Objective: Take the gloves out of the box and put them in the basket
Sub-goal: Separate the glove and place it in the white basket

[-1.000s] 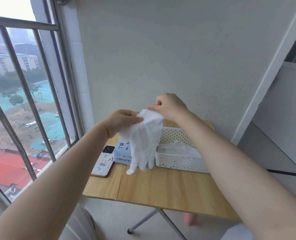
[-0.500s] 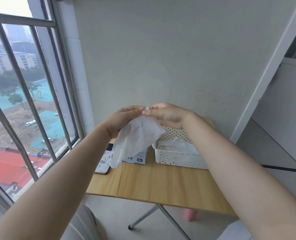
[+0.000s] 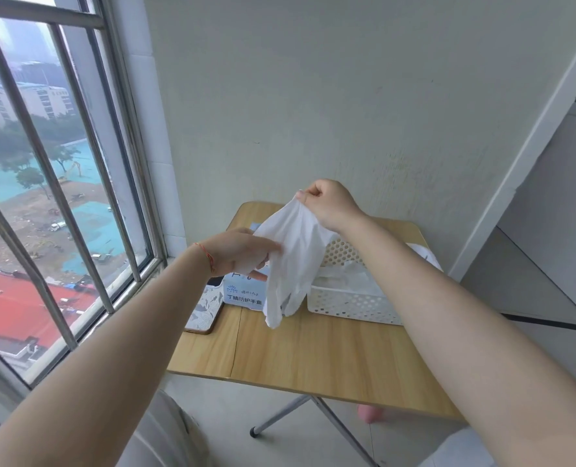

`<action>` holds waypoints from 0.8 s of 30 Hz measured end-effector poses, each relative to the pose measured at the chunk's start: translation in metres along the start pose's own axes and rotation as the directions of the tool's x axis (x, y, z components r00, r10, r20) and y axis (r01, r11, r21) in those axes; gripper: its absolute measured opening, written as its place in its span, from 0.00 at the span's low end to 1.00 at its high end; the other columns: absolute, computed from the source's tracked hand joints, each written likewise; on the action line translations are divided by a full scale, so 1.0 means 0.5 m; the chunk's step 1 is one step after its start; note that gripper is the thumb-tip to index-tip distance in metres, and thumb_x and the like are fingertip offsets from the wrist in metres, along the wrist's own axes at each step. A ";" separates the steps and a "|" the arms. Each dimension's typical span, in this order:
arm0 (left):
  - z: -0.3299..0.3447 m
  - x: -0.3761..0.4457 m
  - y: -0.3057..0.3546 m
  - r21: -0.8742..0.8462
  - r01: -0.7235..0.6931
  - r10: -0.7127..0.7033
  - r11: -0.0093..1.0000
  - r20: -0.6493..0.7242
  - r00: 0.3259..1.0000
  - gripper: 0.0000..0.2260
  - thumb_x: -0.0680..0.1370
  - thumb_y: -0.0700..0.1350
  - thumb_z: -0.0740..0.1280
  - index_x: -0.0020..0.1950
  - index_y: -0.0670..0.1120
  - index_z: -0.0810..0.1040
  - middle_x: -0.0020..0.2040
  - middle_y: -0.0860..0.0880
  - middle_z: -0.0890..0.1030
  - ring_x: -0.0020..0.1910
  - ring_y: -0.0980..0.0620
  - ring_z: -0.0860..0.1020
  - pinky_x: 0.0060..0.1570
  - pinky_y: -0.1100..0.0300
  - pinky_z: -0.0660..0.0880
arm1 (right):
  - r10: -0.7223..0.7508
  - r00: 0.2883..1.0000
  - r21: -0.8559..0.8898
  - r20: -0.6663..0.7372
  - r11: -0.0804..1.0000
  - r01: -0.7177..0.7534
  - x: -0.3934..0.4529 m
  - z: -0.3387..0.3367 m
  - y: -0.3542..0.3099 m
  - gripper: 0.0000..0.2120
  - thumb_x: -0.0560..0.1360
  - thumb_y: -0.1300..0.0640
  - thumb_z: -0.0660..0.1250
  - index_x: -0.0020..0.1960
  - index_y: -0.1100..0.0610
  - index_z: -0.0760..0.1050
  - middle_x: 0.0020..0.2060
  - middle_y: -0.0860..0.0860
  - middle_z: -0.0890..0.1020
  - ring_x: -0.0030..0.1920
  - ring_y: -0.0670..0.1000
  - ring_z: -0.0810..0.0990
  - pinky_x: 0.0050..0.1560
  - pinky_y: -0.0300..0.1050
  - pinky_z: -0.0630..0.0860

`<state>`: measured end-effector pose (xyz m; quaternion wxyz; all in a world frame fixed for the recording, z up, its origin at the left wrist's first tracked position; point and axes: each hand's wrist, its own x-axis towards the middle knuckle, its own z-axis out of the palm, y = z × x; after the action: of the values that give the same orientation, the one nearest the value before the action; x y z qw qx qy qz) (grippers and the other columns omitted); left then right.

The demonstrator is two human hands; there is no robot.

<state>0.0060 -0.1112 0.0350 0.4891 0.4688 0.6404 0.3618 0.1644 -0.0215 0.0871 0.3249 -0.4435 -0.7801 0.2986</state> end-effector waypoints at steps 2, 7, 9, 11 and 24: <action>-0.009 0.008 0.000 0.067 0.037 -0.032 0.997 -0.069 0.997 0.07 0.74 0.42 0.71 0.42 0.38 0.79 0.37 0.46 0.76 0.38 0.50 0.77 0.48 0.51 0.83 | 0.036 0.999 0.022 -0.001 0.999 -0.036 0.004 -0.001 0.004 0.09 0.79 0.52 0.64 0.47 0.58 0.74 0.34 0.46 0.72 0.35 0.45 0.69 0.36 0.40 0.67; -0.047 0.013 0.014 -0.059 -0.057 0.051 0.997 -0.094 0.994 0.23 0.63 0.48 0.74 0.54 0.38 0.82 0.52 0.42 0.84 0.50 0.47 0.81 0.62 0.49 0.77 | 0.168 0.986 0.063 0.013 0.984 -0.168 0.027 -0.011 0.017 0.09 0.79 0.53 0.63 0.44 0.56 0.68 0.33 0.49 0.65 0.33 0.49 0.64 0.32 0.41 0.60; -0.056 0.025 0.004 -0.173 -0.076 0.064 0.982 -0.073 0.995 0.29 0.59 0.51 0.75 0.56 0.37 0.80 0.50 0.41 0.79 0.49 0.45 0.76 0.63 0.48 0.73 | 0.206 0.978 0.077 0.023 0.975 -0.207 0.035 -0.016 0.022 0.08 0.79 0.54 0.63 0.44 0.56 0.66 0.35 0.51 0.64 0.34 0.49 0.62 0.34 0.42 0.59; -0.054 0.036 -0.005 -0.269 -0.093 0.079 0.959 -0.061 0.995 0.30 0.64 0.51 0.75 0.61 0.35 0.78 0.52 0.40 0.78 0.50 0.44 0.76 0.62 0.47 0.73 | 0.242 0.969 0.085 0.041 0.966 -0.244 0.041 -0.023 0.026 0.08 0.79 0.54 0.63 0.44 0.57 0.67 0.35 0.51 0.66 0.34 0.50 0.64 0.34 0.42 0.61; 0.075 0.149 0.079 0.604 -0.108 0.309 0.790 -0.240 0.920 0.15 0.74 0.48 0.65 0.29 0.47 0.66 0.29 0.51 0.65 0.32 0.48 0.65 0.33 0.59 0.63 | 0.485 0.874 -0.044 0.046 0.875 -0.483 0.006 -0.051 0.167 0.10 0.78 0.67 0.56 0.54 0.67 0.73 0.47 0.61 0.77 0.43 0.55 0.76 0.35 0.42 0.69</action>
<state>0.0456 -0.0280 0.0402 0.1665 0.5971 0.7351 0.2745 0.2245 0.0214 0.0406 0.2112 -0.6211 -0.6578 0.3702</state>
